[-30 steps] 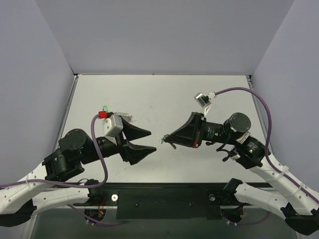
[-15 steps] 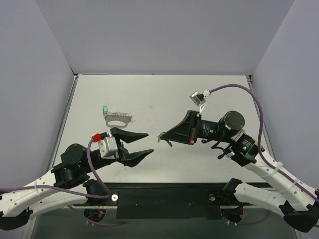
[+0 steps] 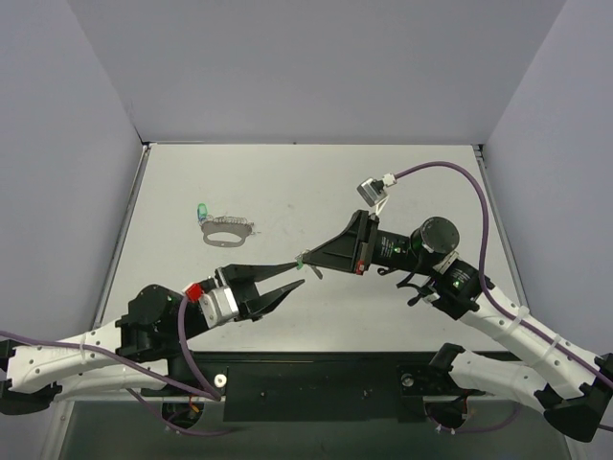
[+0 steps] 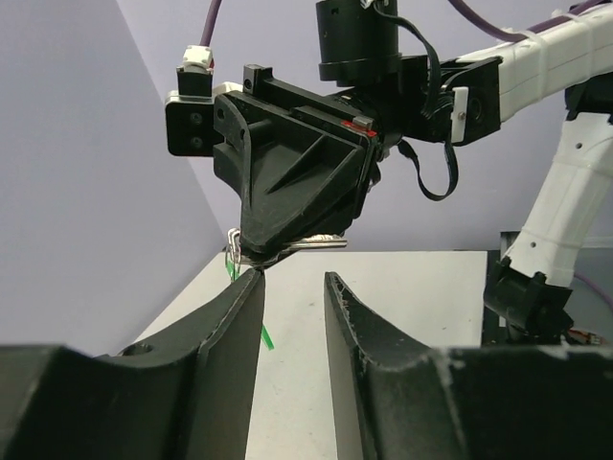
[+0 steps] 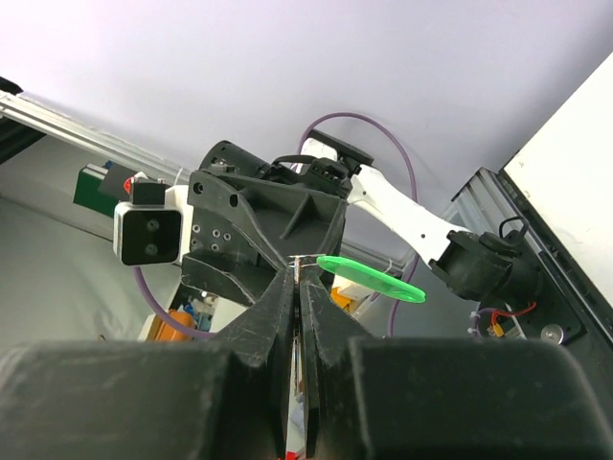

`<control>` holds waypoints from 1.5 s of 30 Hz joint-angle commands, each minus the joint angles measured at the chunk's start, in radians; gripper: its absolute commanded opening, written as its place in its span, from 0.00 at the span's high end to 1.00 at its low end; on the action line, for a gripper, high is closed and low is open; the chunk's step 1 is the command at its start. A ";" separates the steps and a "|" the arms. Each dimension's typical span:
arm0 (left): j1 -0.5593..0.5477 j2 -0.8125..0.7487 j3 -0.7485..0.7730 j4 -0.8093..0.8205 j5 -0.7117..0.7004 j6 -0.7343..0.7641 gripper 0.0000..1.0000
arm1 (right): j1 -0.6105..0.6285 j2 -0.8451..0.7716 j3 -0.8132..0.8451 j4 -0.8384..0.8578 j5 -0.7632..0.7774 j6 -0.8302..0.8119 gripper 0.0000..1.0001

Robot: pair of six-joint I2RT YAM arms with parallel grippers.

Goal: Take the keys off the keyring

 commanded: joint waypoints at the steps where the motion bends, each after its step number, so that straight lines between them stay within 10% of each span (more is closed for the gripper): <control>1: -0.060 0.016 0.011 0.108 -0.131 0.090 0.59 | 0.016 -0.008 0.020 0.082 0.006 0.005 1.00; 28: -0.235 0.071 0.067 0.134 -0.432 0.268 0.50 | 0.021 -0.049 0.048 -0.016 0.013 -0.048 1.00; 40: -0.173 0.093 0.178 -0.053 -0.291 0.218 0.41 | 0.007 -0.063 0.073 -0.105 0.012 -0.105 1.00; 45: 0.033 0.157 0.331 -0.262 -0.032 0.096 0.40 | -0.042 -0.086 0.065 -0.142 -0.008 -0.117 1.00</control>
